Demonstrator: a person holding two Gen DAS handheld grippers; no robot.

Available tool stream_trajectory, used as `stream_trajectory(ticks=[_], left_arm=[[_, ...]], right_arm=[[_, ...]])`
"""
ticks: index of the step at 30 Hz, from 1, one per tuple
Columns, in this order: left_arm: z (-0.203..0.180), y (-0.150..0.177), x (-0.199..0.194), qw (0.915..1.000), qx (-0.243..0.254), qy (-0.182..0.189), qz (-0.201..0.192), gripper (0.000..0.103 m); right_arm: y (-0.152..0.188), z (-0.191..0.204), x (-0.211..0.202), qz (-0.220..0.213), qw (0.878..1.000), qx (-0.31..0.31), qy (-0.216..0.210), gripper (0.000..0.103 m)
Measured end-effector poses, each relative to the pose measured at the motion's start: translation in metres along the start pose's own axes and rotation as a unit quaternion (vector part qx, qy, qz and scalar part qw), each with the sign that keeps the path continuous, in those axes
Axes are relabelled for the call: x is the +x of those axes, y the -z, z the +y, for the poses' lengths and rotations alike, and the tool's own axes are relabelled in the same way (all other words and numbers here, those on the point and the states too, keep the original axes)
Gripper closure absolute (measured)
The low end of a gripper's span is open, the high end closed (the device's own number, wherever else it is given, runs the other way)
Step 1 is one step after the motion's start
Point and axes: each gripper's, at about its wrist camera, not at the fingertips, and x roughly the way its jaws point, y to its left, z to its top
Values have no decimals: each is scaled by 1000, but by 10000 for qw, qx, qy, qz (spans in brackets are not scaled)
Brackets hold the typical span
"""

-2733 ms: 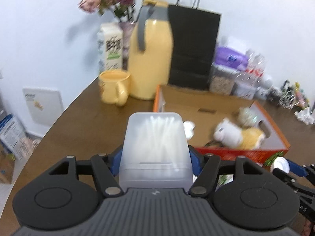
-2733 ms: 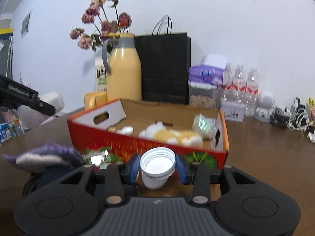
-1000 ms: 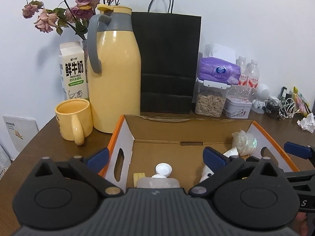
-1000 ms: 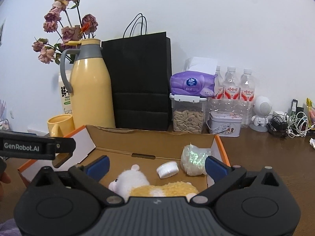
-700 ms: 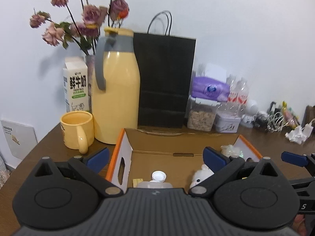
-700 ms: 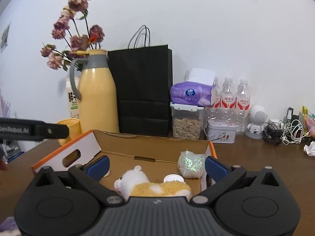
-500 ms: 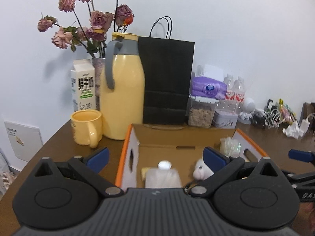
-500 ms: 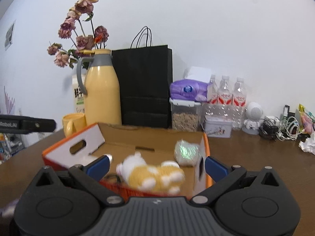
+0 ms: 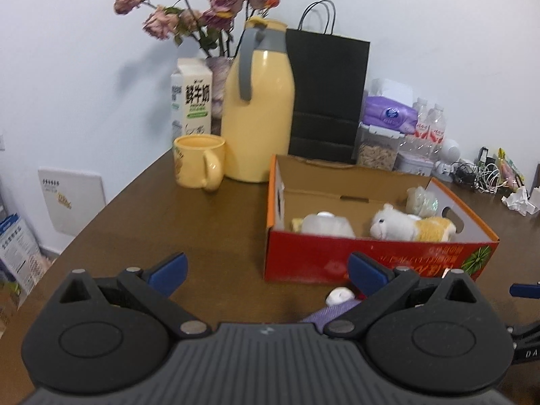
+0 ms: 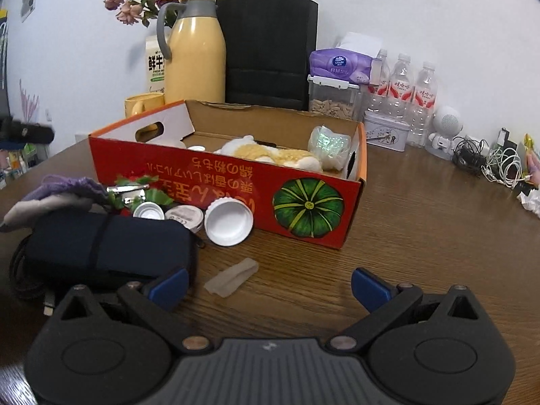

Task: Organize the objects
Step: 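Withdraw both tools from the box, then grasp the lavender cloth pouch on the table with the left tool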

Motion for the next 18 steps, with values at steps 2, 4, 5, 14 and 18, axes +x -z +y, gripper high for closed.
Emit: stream_trajectory(ticks=[2,4,5,14,18], left_arm=[[2,3,-3,10000,-23,-8,24,0],[3,5,-5,10000,-28,-18,34,0],[3,5,-6,10000,-36,-28,38,0],[-5,9,-9,9999,-29,66,123,0],[-9,10,-9,9998,-2,99,150,0]], right_arm=[[-1,2,2,2,10000,46,-17,2],[-3,2,6,36,9999,115,-64,14],[-5,2,9,31,9998,177,-59,17],[-6,8,24,241,9992,303,-140,64],[-5,9,22,185,9991,291,-266,82]])
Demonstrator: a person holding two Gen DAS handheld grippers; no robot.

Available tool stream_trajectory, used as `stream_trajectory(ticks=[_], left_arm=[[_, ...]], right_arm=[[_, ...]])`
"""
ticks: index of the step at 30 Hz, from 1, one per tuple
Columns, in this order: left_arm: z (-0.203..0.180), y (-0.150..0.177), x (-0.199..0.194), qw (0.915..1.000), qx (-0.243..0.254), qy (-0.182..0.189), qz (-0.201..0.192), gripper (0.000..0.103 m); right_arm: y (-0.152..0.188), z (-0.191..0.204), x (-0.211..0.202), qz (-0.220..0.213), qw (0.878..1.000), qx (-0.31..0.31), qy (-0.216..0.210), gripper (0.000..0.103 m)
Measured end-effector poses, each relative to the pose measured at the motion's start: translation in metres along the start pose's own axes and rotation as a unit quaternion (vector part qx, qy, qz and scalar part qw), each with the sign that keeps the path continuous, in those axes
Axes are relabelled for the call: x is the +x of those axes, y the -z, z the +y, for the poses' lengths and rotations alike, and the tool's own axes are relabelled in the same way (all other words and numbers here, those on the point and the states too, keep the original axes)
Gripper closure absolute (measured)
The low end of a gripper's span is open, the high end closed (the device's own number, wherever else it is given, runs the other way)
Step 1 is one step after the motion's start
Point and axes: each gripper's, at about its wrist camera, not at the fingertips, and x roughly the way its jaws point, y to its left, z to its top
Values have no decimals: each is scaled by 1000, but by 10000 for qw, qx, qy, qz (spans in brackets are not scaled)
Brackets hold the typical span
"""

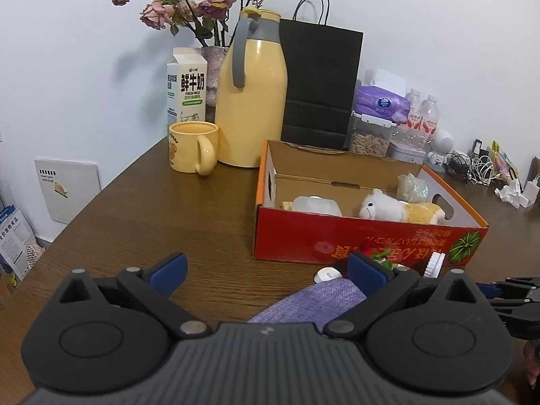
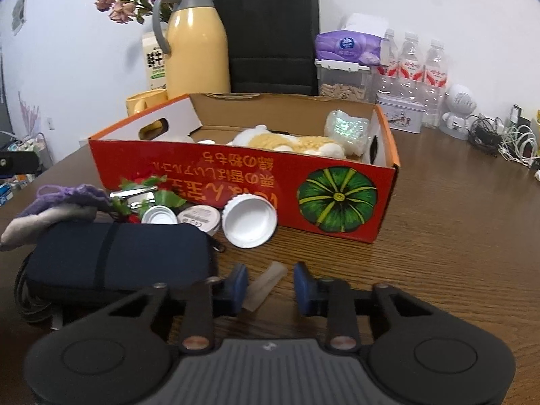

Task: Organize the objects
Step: 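Grasp the lavender cloth pouch on the table with the left tool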

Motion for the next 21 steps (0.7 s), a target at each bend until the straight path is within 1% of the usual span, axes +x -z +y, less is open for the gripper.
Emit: stream_trajectory(ticks=[1,2,4,7,9,13,16,18,21], left_arm=[[-1,0,0,10000,7,10,9,0],[-3,1,0,10000,18,20,21,0],[-6,2,0,10000,64,38,58,0],[-11,3,0,9998,154,67,134,0],[-15,4,0,9995,227,109,175,0],[-18,4,-5,9984,343,355,271,0],[-26,5,-7,9960,605,532,380,0],[-33,6,-5,9945,776,535,455,0],[-40,7,2,9938,834,457,578,0]], right_arm=[[0,1,0,-19,10000,-21,-30,86],[1,1,0,-29,10000,-32,-34,86],[1,0,-1,-57,10000,-6,-30,93],[3,-6,-2,-109,9997,183,-100,98],[3,-7,-5,-199,9995,204,-119,101],[4,-6,-10,-344,9992,169,-121,101],[5,-4,-14,-426,9989,138,-139,101],[5,-4,-16,-466,9987,113,-162,101],[6,-3,-19,-532,9984,93,-181,101]])
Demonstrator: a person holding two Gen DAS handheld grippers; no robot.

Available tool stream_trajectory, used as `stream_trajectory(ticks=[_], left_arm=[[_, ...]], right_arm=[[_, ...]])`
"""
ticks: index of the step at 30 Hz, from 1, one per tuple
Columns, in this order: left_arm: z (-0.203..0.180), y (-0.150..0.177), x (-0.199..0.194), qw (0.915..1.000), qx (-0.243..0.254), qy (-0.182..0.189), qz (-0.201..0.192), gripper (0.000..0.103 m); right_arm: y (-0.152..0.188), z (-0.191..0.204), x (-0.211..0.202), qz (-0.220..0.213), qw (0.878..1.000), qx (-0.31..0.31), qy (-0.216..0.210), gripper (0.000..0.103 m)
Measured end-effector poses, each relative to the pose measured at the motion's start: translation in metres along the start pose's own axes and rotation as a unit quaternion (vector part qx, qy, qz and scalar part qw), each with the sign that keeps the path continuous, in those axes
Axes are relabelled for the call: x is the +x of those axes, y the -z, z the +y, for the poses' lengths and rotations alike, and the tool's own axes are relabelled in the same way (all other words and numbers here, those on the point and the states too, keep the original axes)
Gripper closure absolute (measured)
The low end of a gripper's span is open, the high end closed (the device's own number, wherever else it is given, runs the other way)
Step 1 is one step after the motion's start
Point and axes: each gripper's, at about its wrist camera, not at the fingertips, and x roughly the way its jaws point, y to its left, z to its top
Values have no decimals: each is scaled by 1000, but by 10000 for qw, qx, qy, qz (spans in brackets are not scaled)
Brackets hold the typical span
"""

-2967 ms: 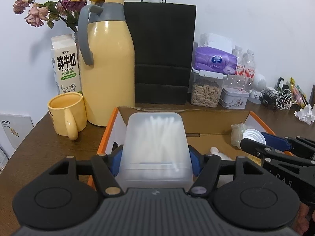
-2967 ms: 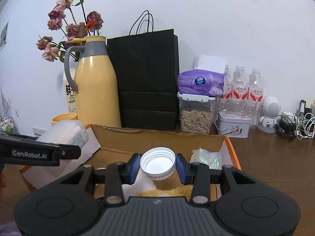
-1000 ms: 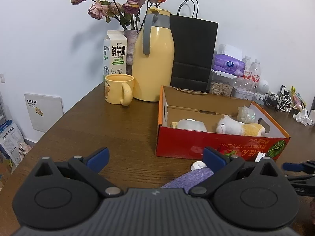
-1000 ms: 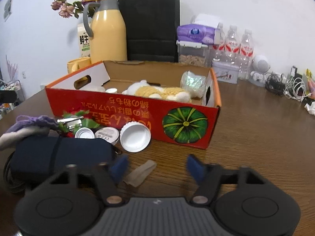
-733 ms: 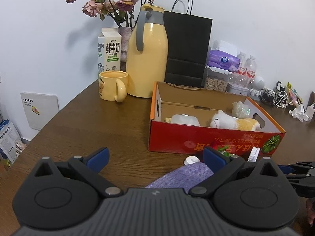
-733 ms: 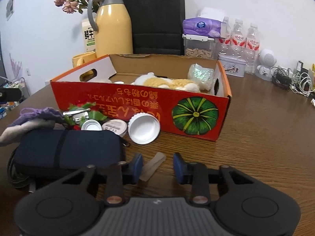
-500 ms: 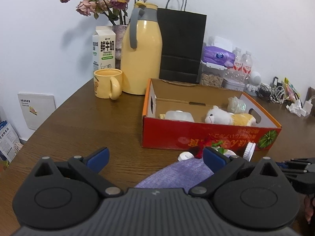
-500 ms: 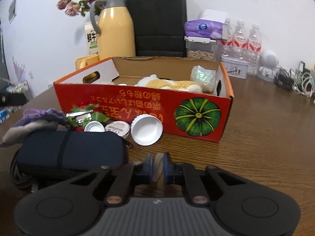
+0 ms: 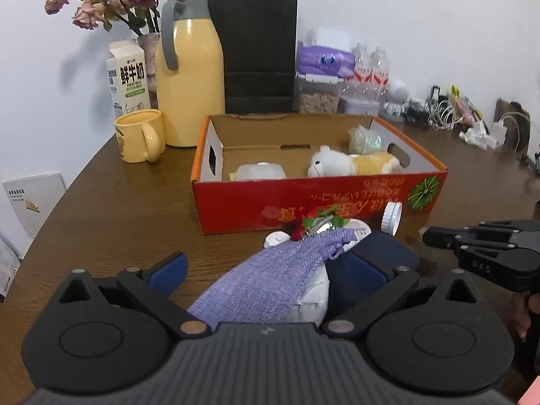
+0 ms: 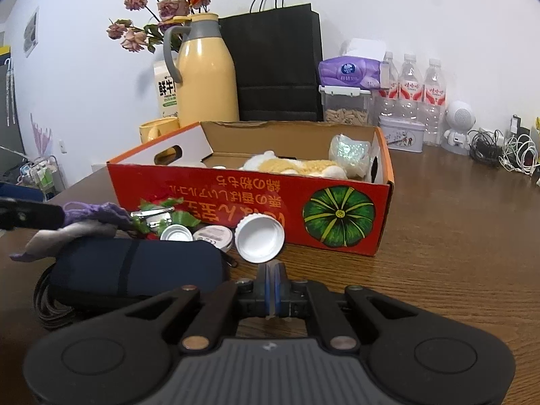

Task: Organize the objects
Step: 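Grasp the lavender cloth pouch on the table with the left tool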

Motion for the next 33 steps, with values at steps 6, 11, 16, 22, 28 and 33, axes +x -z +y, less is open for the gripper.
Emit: stream_trajectory(ticks=[6,11,16,22,28,33], left_arm=[[11,-7,11,9985,-510,-210,71,0],[13,-7,13,9981,-542,-272,139,2],[9,-3,6,9992,-343,-156,127,3],[26,1,17,9964,-788,-20,321,27],[40,8,33,9917,-1171,-21,531,42],[48,12,36,9910,-1230,-216,483,19]], right_arm=[[2,0,-5,-76,10000,12,-51,101],[2,1,-6,-116,9999,6,-87,101],[2,1,-7,-138,9998,14,-107,101],[2,1,-8,-143,9998,19,-110,101],[2,1,-8,-136,9998,17,-124,101],[3,2,-7,-114,9998,17,-152,101]])
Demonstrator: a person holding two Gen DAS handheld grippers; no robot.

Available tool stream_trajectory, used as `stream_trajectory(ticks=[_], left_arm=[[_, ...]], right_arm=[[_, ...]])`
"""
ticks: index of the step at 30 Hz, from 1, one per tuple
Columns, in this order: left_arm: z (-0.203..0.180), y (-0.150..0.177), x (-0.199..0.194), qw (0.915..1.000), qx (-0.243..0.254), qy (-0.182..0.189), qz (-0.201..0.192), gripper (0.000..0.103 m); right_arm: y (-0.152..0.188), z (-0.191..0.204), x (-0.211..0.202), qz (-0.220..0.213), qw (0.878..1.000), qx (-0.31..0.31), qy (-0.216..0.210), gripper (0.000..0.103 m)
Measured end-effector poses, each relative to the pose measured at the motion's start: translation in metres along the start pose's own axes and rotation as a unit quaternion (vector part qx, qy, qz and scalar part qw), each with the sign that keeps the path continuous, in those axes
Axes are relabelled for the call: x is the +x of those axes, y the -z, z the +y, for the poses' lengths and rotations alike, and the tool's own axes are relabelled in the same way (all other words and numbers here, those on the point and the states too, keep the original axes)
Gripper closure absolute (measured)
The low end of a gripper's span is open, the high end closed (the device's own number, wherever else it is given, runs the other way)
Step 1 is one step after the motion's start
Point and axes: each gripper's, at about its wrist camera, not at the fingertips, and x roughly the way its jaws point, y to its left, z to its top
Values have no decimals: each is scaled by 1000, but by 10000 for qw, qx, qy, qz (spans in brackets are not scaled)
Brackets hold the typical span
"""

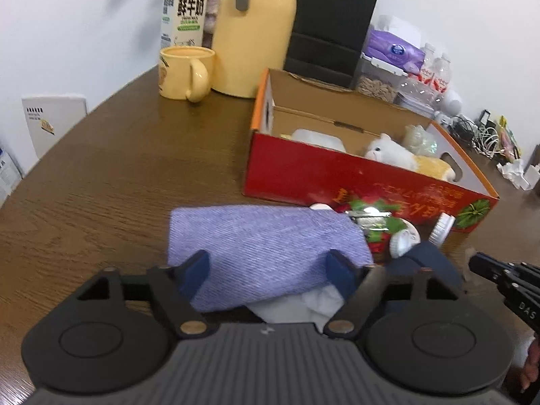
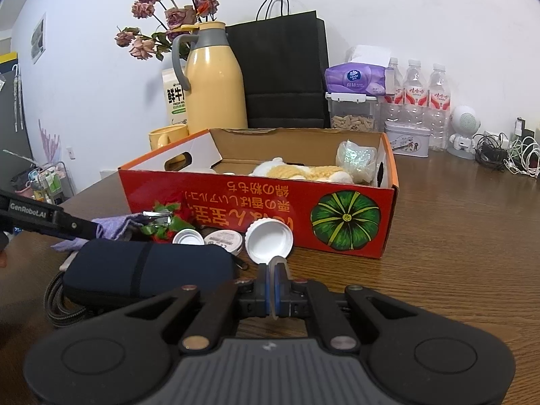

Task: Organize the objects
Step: 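Grasp the lavender cloth pouch on the table with the left tool, then lift the lavender pouch with the left tool and carry it over the box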

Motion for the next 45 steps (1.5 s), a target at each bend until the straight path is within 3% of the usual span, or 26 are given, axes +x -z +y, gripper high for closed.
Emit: stream_trajectory(ticks=[2,4,11,16,25,27,29,30,34,37,45], left_arm=[[3,-2,-1,9999,87,-70,-101,5],[5,-5,0,9996,185,-101,-169,0],[13,-10,34,9994,175,-263,140,0],[7,1,38,9983,396,-433,-57,1],[-6,11,28,9970,505,-430,-392,29],[-11,15,24,9954,610,-516,-536,39],[-17,18,21,9922,749,-728,-682,56],[-19,19,19,9910,782,-811,-728,59],[-15,20,8,9913,656,-766,-843,78],[-14,20,-1,9915,625,-698,-906,84],[-6,10,-40,9913,342,-294,-1235,85]], right_arm=[[0,0,0,11,10000,3,-8,101],[0,0,0,20,10000,7,-13,101],[0,-1,1,49,10000,29,-13,101],[-1,-2,3,78,9999,70,-25,101],[-1,-2,3,86,9999,79,-16,101],[-1,-2,3,81,9999,80,-15,101],[-1,-2,3,80,9999,79,-12,101],[-1,-3,3,78,9999,80,-11,101],[-1,-2,3,85,9999,77,-18,101],[-1,-2,3,80,9999,78,-13,101],[0,1,2,28,10000,10,-18,101]])
